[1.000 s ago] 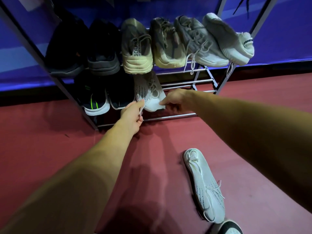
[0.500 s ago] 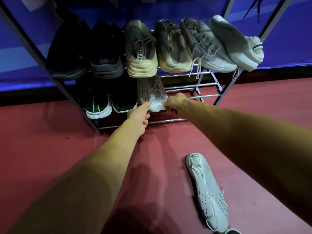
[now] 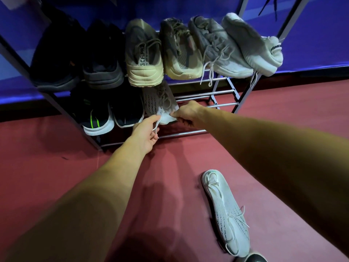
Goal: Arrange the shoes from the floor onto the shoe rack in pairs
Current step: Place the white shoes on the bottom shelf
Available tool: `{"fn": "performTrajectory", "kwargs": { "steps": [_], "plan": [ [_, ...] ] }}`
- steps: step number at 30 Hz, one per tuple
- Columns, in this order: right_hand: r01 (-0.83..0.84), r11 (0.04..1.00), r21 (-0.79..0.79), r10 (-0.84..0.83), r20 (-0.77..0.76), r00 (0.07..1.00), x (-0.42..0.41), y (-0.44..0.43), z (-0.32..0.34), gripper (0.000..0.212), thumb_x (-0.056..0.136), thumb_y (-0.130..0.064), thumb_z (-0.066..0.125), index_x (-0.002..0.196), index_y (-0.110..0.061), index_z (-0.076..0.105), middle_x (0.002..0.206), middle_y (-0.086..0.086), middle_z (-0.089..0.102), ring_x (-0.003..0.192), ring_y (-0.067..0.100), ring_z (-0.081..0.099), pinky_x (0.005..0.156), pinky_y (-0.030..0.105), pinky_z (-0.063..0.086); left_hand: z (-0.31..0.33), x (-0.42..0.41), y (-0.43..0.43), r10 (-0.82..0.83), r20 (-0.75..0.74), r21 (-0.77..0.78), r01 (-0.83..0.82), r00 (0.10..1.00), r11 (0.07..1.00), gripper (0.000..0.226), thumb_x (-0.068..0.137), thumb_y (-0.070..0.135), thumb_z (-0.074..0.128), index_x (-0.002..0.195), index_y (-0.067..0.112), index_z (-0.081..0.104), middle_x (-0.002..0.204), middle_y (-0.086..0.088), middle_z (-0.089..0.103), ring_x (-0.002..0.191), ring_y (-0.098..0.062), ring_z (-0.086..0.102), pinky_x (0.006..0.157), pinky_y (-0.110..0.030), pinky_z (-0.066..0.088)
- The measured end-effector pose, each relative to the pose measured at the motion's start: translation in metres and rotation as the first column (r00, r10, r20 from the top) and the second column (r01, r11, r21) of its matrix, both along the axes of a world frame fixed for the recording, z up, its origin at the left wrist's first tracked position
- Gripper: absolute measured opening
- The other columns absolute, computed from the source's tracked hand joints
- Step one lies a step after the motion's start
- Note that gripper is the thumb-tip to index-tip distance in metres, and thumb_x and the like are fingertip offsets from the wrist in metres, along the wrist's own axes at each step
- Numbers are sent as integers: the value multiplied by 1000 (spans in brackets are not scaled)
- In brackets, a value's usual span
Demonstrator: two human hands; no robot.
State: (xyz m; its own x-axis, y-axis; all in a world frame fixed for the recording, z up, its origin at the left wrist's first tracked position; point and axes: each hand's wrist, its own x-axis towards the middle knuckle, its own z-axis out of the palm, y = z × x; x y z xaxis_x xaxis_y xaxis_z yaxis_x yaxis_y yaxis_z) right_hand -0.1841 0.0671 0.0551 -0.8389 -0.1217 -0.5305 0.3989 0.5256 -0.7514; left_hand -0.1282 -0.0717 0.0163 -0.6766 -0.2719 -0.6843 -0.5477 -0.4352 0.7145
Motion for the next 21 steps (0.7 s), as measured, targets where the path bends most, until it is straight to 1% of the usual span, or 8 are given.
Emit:
{"fn": "performTrajectory", "kwargs": {
  "steps": [5,7,9,11,15,17,19,21],
  "plan": [
    [-62,997,48,63,-23,998,8,5,1,33,93,-15,67,65,-12,50,53,3,46,37,10,39,35,15,28,-1,4,5,-14,6,-28,14,1000,999,22,83,27,75,101,20,64,85,4,60,77,-9,59,51,-20,39],
    [-80,996,32,81,-27,996,10,8,1,31,92,-17,68,67,-12,52,55,2,49,34,8,43,36,16,30,-1,6,7,-29,4,-44,29,1000,999,20,83,29,74,99,20,65,86,4,60,72,-9,58,54,-21,39],
    [-91,996,10,92,-27,995,12,12,1,29,92,-18,69,69,-12,53,59,3,52,40,10,47,42,20,34,-1,10,8,-43,-5,-61,43,999,997,12,85,28,73,91,20,65,83,4,59,71,-9,58,56,-21,38],
    [-118,993,23,119,-43,992,14,18,1,28,92,-16,69,69,-12,53,60,5,51,48,14,43,48,25,32,1,13,10,-61,-14,-79,60,998,995,8,87,25,71,87,21,64,83,3,61,72,-9,58,56,-21,37],
    [-182,974,134,194,-80,978,23,33,-1,16,91,-7,65,76,-7,61,60,9,47,46,15,37,43,24,30,1,22,12,-114,-27,-125,110,993,986,7,87,22,71,85,19,65,83,3,66,65,-8,56,55,-20,36],
    [-192,964,186,207,-67,976,28,43,-6,17,90,-10,65,74,-6,64,67,15,53,48,19,40,44,24,31,0,28,14,-151,-26,-150,145,988,978,7,86,21,72,84,21,65,82,4,67,68,-8,57,55,-20,37],
    [-197,960,200,207,-29,978,34,53,-13,18,90,-13,65,86,3,71,78,23,61,60,25,46,48,26,32,-2,33,16,-204,-22,-179,197,979,964,7,86,21,72,85,22,65,83,5,67,70,-8,57,56,-20,38],
    [-188,962,197,190,11,982,40,65,-23,26,90,-14,65,100,10,71,94,30,70,73,26,51,50,26,33,-4,38,20,-262,-11,-216,254,965,943,6,86,21,72,86,22,65,83,5,67,71,-8,57,58,-21,38]
  ]
}}
